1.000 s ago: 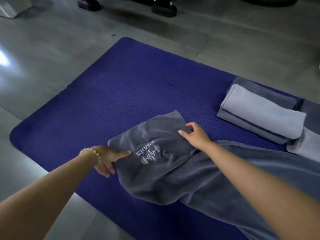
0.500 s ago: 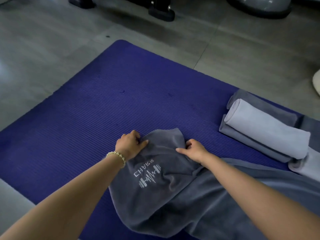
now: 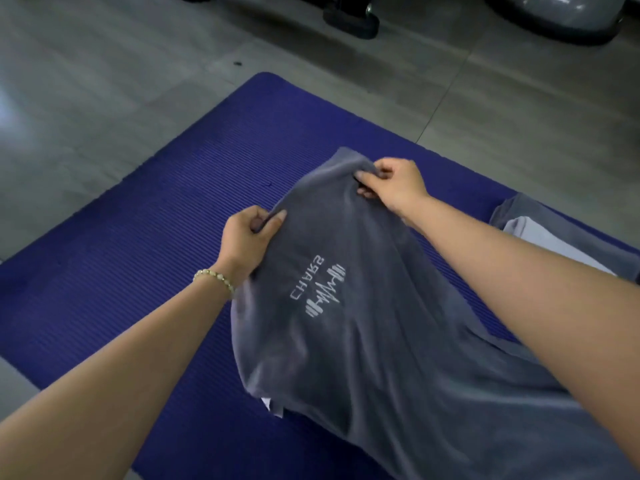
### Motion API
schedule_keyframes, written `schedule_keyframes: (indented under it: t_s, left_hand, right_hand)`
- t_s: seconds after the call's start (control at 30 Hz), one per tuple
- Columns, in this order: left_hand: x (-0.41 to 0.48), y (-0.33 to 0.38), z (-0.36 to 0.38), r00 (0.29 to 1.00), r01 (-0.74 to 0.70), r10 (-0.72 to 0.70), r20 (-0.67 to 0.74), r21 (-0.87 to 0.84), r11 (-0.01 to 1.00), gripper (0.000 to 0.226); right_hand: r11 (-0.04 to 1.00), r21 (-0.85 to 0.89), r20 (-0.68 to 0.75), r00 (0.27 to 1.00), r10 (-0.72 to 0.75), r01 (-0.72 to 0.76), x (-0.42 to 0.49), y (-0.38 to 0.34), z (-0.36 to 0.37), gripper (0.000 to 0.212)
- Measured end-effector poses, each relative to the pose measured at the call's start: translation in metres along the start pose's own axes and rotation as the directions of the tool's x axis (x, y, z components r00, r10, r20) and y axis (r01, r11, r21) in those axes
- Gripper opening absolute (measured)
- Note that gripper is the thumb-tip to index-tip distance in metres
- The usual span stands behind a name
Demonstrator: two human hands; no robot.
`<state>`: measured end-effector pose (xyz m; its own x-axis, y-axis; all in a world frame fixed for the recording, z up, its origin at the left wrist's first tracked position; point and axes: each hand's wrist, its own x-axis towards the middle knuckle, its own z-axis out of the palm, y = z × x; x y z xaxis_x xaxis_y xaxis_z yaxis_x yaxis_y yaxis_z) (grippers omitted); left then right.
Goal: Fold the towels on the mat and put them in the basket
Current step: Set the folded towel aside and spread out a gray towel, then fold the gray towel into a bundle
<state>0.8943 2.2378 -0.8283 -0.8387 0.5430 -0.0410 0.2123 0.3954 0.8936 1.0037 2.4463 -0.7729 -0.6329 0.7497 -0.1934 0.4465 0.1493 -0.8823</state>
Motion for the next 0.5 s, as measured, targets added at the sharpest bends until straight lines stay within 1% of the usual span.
schedule_keyframes:
  t_s: [0.03,0.07,0.1,0.13,0.17,0.2,0.23,0.27,0.33,0.4,0.43,0.47,0.5]
  left_hand:
    - [0.004,0.002,-0.004,0.998,0.048,-0.049,-0.025,-0.043,0.998,0.031]
    - [0.005,0.001,-0.008,0.994,0.101,-0.104,-0.031,-0.081,0.992,0.026]
    - [0.004,-0.002,-0.012,0.986,0.162,-0.164,-0.011,-0.101,0.982,0.022]
    - [0.000,-0.008,-0.017,0.972,0.232,-0.230,0.039,-0.092,0.968,0.022]
    - [-0.006,-0.016,-0.021,0.950,0.298,-0.292,0.109,-0.050,0.953,0.023]
    - [-0.011,-0.027,-0.025,0.920,0.349,-0.347,0.182,0.023,0.937,0.026]
    - [-0.016,-0.038,-0.029,0.885,0.385,-0.400,0.239,0.106,0.917,0.031]
    - [-0.022,-0.047,-0.035,0.852,0.409,-0.443,0.278,0.174,0.896,0.034]
    - [-0.033,-0.055,-0.049,0.783,0.429,-0.486,0.387,0.228,0.874,0.033]
    - [-0.046,-0.058,-0.063,0.668,0.405,-0.473,0.575,0.252,0.879,0.029]
    - [-0.052,-0.058,-0.068,0.621,0.359,-0.439,0.649,0.263,0.896,0.027]
    - [-0.057,-0.058,-0.071,0.617,0.319,-0.396,0.680,0.244,0.916,0.027]
    - [-0.061,-0.057,-0.073,0.662,0.303,-0.345,0.665,0.183,0.935,0.028]
  right_hand:
    - [1.000,0.024,0.013,1.000,-0.007,0.006,0.006,-0.005,0.008,0.009]
    - [0.999,0.040,0.042,0.999,0.008,-0.009,0.009,-0.007,0.015,0.009]
    - [0.999,0.038,0.079,0.996,0.036,-0.039,0.010,-0.005,0.021,0.023]
    - [0.998,0.020,0.122,0.991,0.059,-0.061,0.007,-0.001,0.024,0.039]
    - [0.997,-0.007,0.153,0.985,0.077,-0.077,0.002,0.005,0.027,0.052]
    - [0.996,-0.022,0.169,0.981,0.089,-0.087,-0.004,0.012,0.029,0.061]
    - [0.996,-0.028,0.169,0.981,0.092,-0.089,-0.012,0.019,0.030,0.065]
    - [0.996,-0.034,0.155,0.984,0.085,-0.081,-0.021,0.030,0.033,0.063]
    - [0.997,-0.058,0.149,0.987,0.059,-0.051,-0.044,0.050,0.042,0.049]
    - [0.996,-0.091,0.192,0.980,0.043,-0.025,-0.073,0.072,0.054,0.035]
    - [0.993,-0.114,0.220,0.975,0.038,-0.013,-0.085,0.083,0.058,0.030]
    - [0.991,-0.134,0.246,0.969,0.034,-0.001,-0.095,0.092,0.061,0.026]
    - [0.989,-0.150,0.268,0.963,0.037,0.004,-0.102,0.100,0.063,0.024]
